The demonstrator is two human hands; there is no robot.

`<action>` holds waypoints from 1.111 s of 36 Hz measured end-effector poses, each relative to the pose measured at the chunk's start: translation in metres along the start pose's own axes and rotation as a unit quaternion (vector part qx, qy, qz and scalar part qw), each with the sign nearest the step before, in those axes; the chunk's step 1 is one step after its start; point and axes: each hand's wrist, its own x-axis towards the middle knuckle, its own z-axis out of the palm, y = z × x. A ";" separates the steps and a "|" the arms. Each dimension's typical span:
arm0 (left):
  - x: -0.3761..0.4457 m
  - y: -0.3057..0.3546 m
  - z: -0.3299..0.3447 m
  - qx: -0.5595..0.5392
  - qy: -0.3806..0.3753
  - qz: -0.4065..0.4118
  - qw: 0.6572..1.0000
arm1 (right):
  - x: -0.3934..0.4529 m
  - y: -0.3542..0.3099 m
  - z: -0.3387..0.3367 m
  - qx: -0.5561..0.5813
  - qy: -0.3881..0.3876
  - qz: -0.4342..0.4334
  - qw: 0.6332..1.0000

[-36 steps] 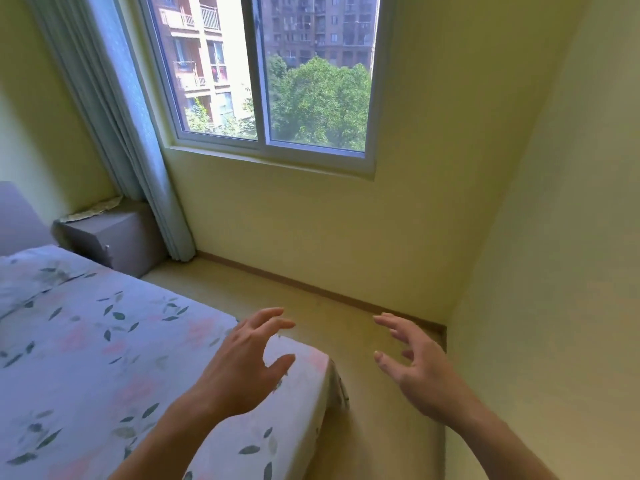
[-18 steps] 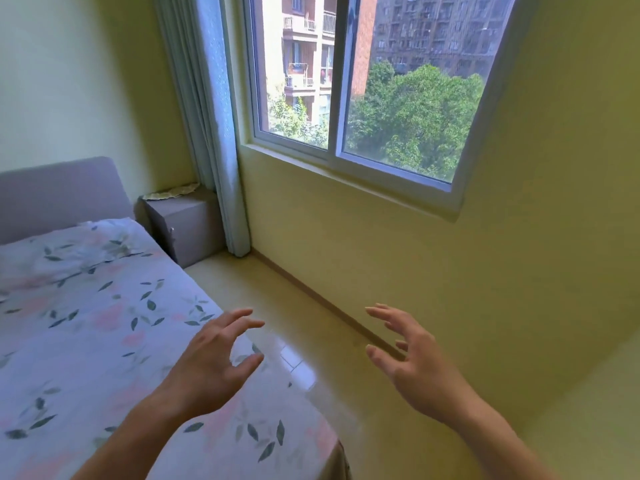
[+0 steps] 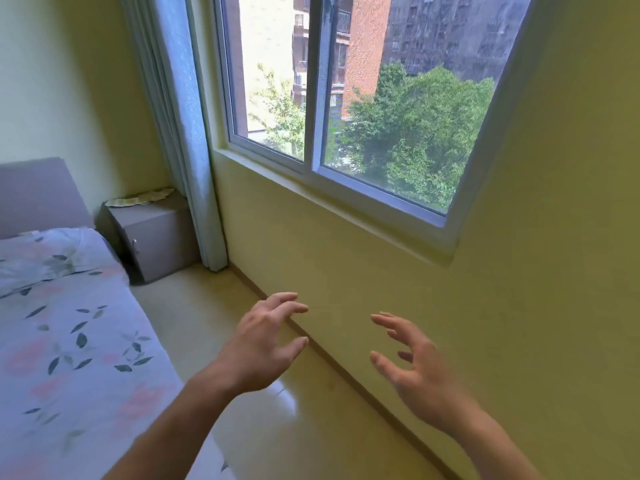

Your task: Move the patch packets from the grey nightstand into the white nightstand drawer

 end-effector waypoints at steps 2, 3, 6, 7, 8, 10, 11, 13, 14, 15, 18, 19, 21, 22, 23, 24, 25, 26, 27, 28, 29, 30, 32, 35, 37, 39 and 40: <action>0.026 -0.006 0.009 0.011 0.008 -0.022 1.000 | 0.034 0.015 -0.008 0.013 -0.014 -0.009 1.000; 0.036 -0.010 0.012 0.016 0.012 -0.034 0.999 | 0.051 0.021 -0.012 0.019 -0.021 -0.016 0.999; 0.065 -0.019 0.015 0.033 0.029 -0.086 0.995 | 0.104 0.039 -0.027 0.016 -0.052 -0.035 0.998; 0.069 -0.021 0.014 0.039 0.031 -0.103 0.993 | 0.117 0.043 -0.030 0.012 -0.059 -0.037 0.998; 0.077 -0.025 0.012 0.045 0.037 -0.122 0.991 | 0.137 0.047 -0.034 0.010 -0.069 -0.045 0.997; 0.086 -0.029 0.007 0.053 0.053 -0.150 0.986 | 0.169 0.049 -0.038 0.006 -0.084 -0.062 0.995; 0.094 -0.030 0.004 0.059 0.067 -0.163 0.983 | 0.190 0.048 -0.040 0.006 -0.096 -0.073 0.993; 0.103 -0.037 -0.004 0.068 0.087 -0.193 0.975 | 0.228 0.043 -0.037 0.000 -0.127 -0.088 0.988; 0.104 -0.040 -0.008 0.071 0.092 -0.210 0.971 | 0.245 0.039 -0.034 -0.003 -0.143 -0.096 0.985; 0.104 -0.044 -0.012 0.070 0.099 -0.226 0.967 | 0.260 0.035 -0.029 -0.003 -0.160 -0.106 0.981; 0.104 -0.062 -0.023 0.073 0.128 -0.273 0.951 | 0.304 0.020 -0.007 0.001 -0.201 -0.142 0.969; 0.105 -0.069 -0.027 0.074 0.136 -0.288 0.945 | 0.319 0.014 0.002 0.002 -0.214 -0.155 0.964; 0.108 -0.085 -0.036 0.069 0.147 -0.316 0.935 | 0.347 0.004 0.021 0.004 -0.237 -0.177 0.955; 0.111 -0.093 -0.041 0.066 0.154 -0.327 0.930 | 0.361 -0.001 0.031 0.005 -0.248 -0.186 0.951; 0.115 -0.103 -0.045 0.067 0.161 -0.336 0.926 | 0.375 -0.006 0.042 0.005 -0.258 -0.195 0.946; 0.120 -0.113 -0.050 0.069 0.167 -0.344 0.921 | 0.389 -0.011 0.051 0.005 -0.265 -0.203 0.942; 0.125 -0.123 -0.055 0.071 0.173 -0.352 0.917 | 0.404 -0.016 0.061 0.004 -0.271 -0.212 0.939; 0.132 -0.134 -0.061 0.071 0.180 -0.358 0.914 | 0.420 -0.020 0.072 0.002 -0.276 -0.218 0.936; 0.139 -0.146 -0.066 0.069 0.189 -0.360 0.911 | 0.435 -0.025 0.082 0.000 -0.279 -0.225 0.934; 0.147 -0.159 -0.072 0.064 0.195 -0.361 0.910 | 0.451 -0.030 0.093 -0.004 -0.282 -0.232 0.931; 0.156 -0.172 -0.078 0.058 0.200 -0.361 0.909 | 0.467 -0.036 0.103 -0.008 -0.283 -0.238 0.929; 0.165 -0.186 -0.085 0.052 0.204 -0.362 0.908 | 0.483 -0.041 0.113 -0.012 -0.284 -0.240 0.928; 0.185 -0.213 -0.100 0.044 0.205 -0.365 0.907 | 0.515 -0.053 0.131 -0.011 -0.284 -0.241 0.928; 0.220 -0.251 -0.125 0.055 0.204 -0.358 0.909 | 0.561 -0.072 0.156 -0.004 -0.278 -0.244 0.929; 0.247 -0.274 -0.143 0.068 0.201 -0.350 0.912 | 0.590 -0.083 0.173 0.004 -0.267 -0.248 0.931; 0.274 -0.295 -0.159 0.076 0.189 -0.347 0.915 | 0.618 -0.091 0.188 0.012 -0.262 -0.242 0.934; 0.286 -0.304 -0.167 0.077 0.184 -0.344 0.918 | 0.630 -0.094 0.194 0.015 -0.262 -0.238 0.935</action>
